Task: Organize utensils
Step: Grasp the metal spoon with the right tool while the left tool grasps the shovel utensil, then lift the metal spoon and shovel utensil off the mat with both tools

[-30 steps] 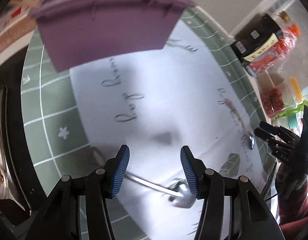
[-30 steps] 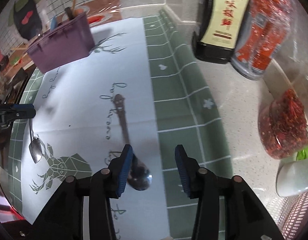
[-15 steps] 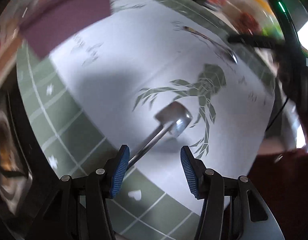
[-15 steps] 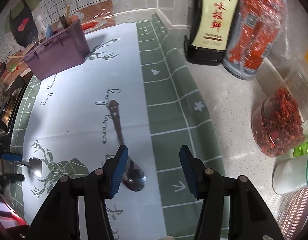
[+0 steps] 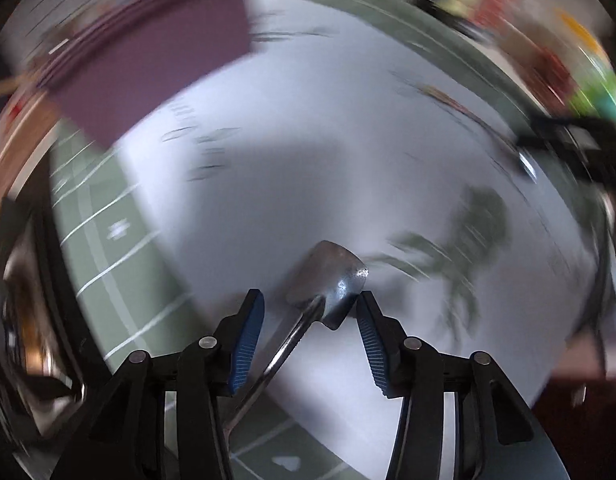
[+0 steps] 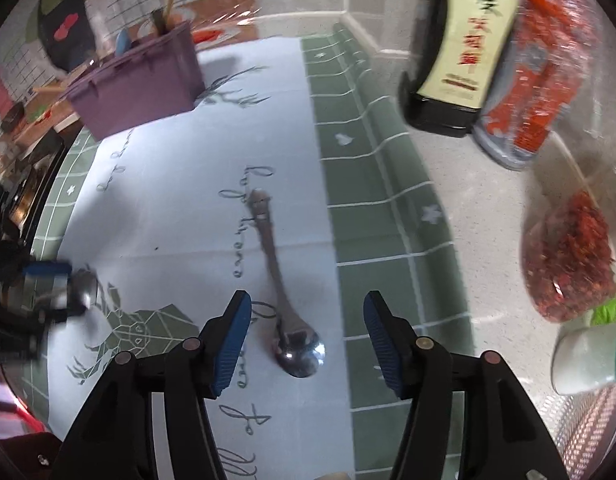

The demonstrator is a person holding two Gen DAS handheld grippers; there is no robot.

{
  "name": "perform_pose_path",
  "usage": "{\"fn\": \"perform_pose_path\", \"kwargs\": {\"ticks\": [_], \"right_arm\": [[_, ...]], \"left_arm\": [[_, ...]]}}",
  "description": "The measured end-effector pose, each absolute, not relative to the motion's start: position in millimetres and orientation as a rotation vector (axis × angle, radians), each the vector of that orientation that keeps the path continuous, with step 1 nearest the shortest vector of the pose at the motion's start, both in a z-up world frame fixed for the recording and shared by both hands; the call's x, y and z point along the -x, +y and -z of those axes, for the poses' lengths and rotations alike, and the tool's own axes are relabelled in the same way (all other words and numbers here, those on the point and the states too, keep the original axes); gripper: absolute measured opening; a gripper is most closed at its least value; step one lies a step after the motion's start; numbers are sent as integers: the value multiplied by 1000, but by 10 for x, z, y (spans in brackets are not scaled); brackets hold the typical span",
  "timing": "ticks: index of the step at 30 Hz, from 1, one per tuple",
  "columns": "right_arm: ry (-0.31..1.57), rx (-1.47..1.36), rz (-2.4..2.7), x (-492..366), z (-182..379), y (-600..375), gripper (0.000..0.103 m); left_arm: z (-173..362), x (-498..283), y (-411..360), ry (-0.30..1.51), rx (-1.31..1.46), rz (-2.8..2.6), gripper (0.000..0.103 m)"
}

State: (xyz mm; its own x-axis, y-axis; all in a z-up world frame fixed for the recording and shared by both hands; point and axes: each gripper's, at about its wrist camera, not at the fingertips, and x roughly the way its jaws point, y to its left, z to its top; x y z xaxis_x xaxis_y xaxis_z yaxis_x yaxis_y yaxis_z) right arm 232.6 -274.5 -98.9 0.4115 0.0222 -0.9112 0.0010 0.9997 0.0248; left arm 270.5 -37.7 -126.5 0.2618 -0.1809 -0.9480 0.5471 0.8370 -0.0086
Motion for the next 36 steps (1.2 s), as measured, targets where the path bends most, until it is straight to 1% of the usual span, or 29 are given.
{"fn": "perform_pose_path", "kwargs": {"ticks": [2, 3, 4, 5, 7, 8, 12, 13, 14, 15, 16, 27, 28, 36], "right_arm": [[1150, 3, -37, -2405, 1017, -2672, 51], [1154, 12, -51, -2471, 1039, -2641, 48], [1161, 14, -59, -2523, 1060, -2624, 41], [1172, 12, -70, -2592, 1089, -2607, 39], [1213, 10, -105, -2727, 1165, -2574, 39], [1223, 22, -114, -2742, 1181, -2547, 41], [1256, 107, -146, -2724, 1182, -2471, 40], [1256, 113, -145, -2705, 1177, -2470, 36], [1258, 123, -144, -2683, 1167, -2469, 26], [1264, 121, -145, -2658, 1153, -2469, 19], [1270, 116, -145, -2639, 1145, -2476, 8], [1256, -2, -164, -2395, 1128, -2500, 7], [1252, -7, -162, -2396, 1127, -2501, 7], [1179, -45, -175, -2354, 899, -2556, 6]], "left_arm": [[1234, -2838, -211, 1204, -256, 395, 46], [1217, -2899, -96, 1199, -194, 332, 44], [1213, -2936, -18, 1201, -143, 298, 43], [1224, -2956, 70, 1216, -83, 276, 42], [1226, -2917, 113, 1226, -54, 309, 42], [1231, -2903, 115, 1236, -68, 339, 42], [1210, -2814, 35, 1248, -163, 451, 42], [1204, -2812, 51, 1250, -166, 458, 42], [1195, -2843, 75, 1254, -161, 464, 42], [1194, -2858, 101, 1258, -154, 465, 42], [1196, -2872, 119, 1261, -148, 464, 42], [1273, -3103, -229, 1300, -204, 367, 42], [1270, -3113, -218, 1295, -196, 356, 33], [1159, -2946, 7, 1194, -27, 333, 32]]}}
